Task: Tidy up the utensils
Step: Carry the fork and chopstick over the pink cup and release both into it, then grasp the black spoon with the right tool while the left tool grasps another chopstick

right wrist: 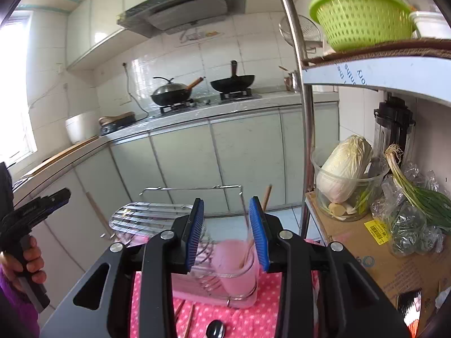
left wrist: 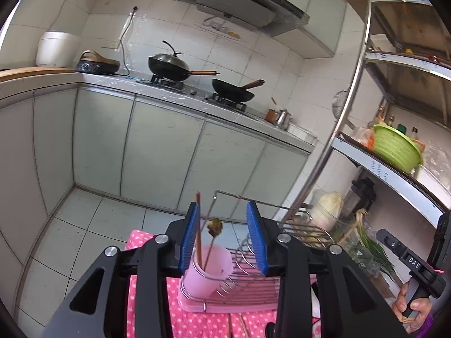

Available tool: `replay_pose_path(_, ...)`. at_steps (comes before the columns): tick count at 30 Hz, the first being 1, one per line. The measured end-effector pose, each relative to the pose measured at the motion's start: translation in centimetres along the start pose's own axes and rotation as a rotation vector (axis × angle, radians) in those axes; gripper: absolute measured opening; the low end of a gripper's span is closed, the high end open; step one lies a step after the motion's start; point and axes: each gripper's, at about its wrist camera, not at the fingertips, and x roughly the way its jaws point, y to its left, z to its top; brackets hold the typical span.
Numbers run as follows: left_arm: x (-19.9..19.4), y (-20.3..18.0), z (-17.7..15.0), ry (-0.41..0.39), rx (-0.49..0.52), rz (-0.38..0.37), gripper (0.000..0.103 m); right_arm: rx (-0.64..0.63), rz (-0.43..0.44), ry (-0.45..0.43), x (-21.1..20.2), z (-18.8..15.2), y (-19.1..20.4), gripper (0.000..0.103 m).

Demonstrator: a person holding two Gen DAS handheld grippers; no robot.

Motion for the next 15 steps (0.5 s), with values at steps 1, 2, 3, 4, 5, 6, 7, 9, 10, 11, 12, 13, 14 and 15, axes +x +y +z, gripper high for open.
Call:
replay_pose_path(1,-0.4,-0.2,-0.3,0.005,0.007,-0.009,0.035,0.001,0.01,0.013,-0.3,-0.6,0.2,0.034)
replay_pose_path(2,-0.7,-0.4,-0.6,0.012,0.013,-0.016,0.036,0.005,0.021,0.027,-0.5,-1.1,0.2,0.034)
replay_pose_path(3,-1.1,-0.5,-1.1,0.02,0.02,-0.023,0.036,0.012,0.036,0.052,-0.6,-2.0,0.3,0.034)
replay_pose_path(4,-1.3,-0.6,-1.5,0.029,0.023,-0.03,0.036,0.019,0.046,0.078,-0.5,-2.8,0.3,0.034)
replay_pose_path(5,-1.5,-0.6,-2.0,0.04,0.023,-0.036,0.036,0.031,0.059,0.116,-0.2,-3.8,0.2,0.034)
replay_pose_path(6,-1.6,-0.6,-2.5,0.056,0.021,-0.043,0.036,0.042,0.076,0.159,0.2,-4.7,0.1,0.034)
replay_pose_path(7,-1.6,-0.6,-3.2,0.081,0.019,-0.053,0.036,0.059,0.091,0.217,1.0,-6.1,-0.1,0.034)
replay_pose_path(9,-1.2,-0.5,-4.9,0.146,0.012,-0.073,0.036,0.097,0.1,0.308,2.5,-8.3,-0.7,0.034)
replay_pose_path(10,-0.7,-0.4,-5.6,0.184,0.011,-0.078,0.036,0.13,0.114,0.378,3.6,-9.6,-1.1,0.034)
replay_pose_path(11,0.0,-0.4,-6.5,0.228,0.011,-0.079,0.036,0.161,0.124,0.43,4.6,-10.6,-1.5,0.034)
replay_pose_path(12,0.8,-0.3,-7.5,0.273,0.011,-0.077,0.036,0.197,0.134,0.482,5.5,-11.6,-2.0,0.034)
replay_pose_path(13,1.4,-0.2,-8.3,0.309,0.014,-0.07,0.036,0.243,0.147,0.548,6.9,-13.0,-2.6,0.034)
replay_pose_path(14,2.2,-0.3,-9.3,0.357,0.022,-0.056,0.036,0.269,0.149,0.591,7.8,-13.8,-2.9,0.034)
replay_pose_path(15,3.1,-0.3,-10.3,0.408,0.029,-0.047,0.036,0.301,0.148,0.632,8.7,-14.8,-3.2,0.034)
